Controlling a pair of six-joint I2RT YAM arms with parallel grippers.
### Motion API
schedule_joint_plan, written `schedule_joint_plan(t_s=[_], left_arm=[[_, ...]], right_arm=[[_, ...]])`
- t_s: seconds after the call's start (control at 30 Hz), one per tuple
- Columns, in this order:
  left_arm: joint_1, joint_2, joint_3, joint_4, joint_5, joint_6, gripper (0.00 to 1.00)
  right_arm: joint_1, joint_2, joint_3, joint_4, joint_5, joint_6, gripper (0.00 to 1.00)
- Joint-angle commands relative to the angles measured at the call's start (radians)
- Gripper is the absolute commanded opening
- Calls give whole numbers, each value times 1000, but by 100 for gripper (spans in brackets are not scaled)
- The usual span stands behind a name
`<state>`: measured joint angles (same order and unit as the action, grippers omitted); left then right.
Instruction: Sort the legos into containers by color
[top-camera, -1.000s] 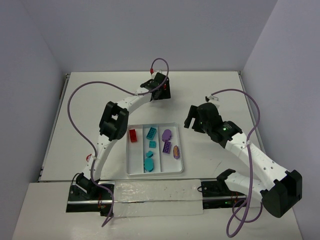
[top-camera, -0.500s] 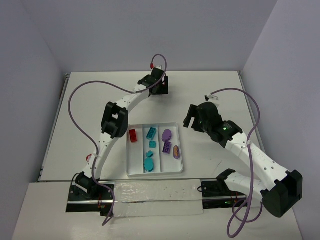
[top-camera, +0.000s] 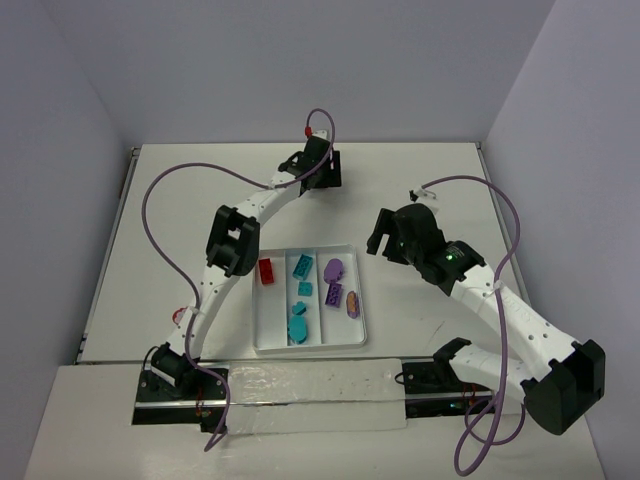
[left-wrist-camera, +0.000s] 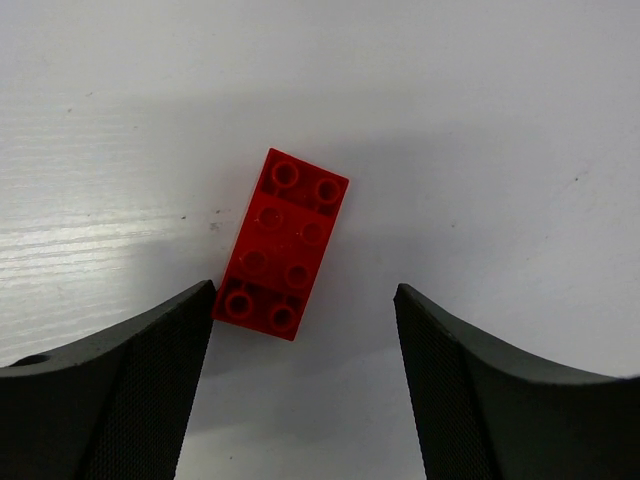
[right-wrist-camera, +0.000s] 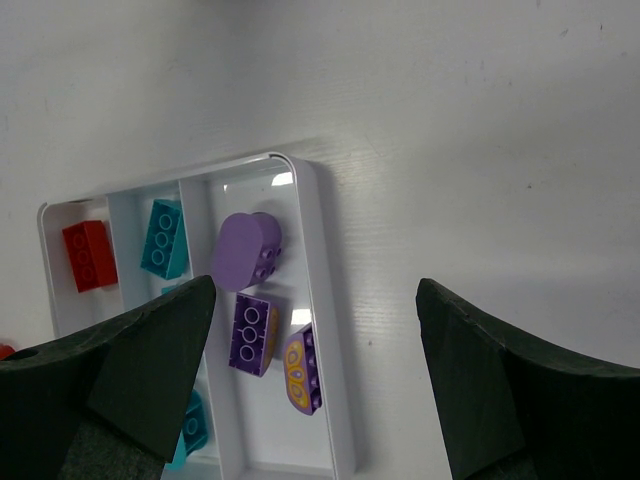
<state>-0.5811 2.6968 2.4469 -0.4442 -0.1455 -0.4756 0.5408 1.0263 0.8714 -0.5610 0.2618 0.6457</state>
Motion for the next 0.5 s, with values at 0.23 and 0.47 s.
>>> schedule_joint_plan(t_s=[0.23, 0.47], left_arm=[[-3, 15, 29, 31, 39, -36, 53], [-3, 7, 17, 30, 24, -38, 47]], right_arm=[[10, 15, 51, 23, 13, 2, 89], [10, 14, 43, 24, 12, 0, 89]])
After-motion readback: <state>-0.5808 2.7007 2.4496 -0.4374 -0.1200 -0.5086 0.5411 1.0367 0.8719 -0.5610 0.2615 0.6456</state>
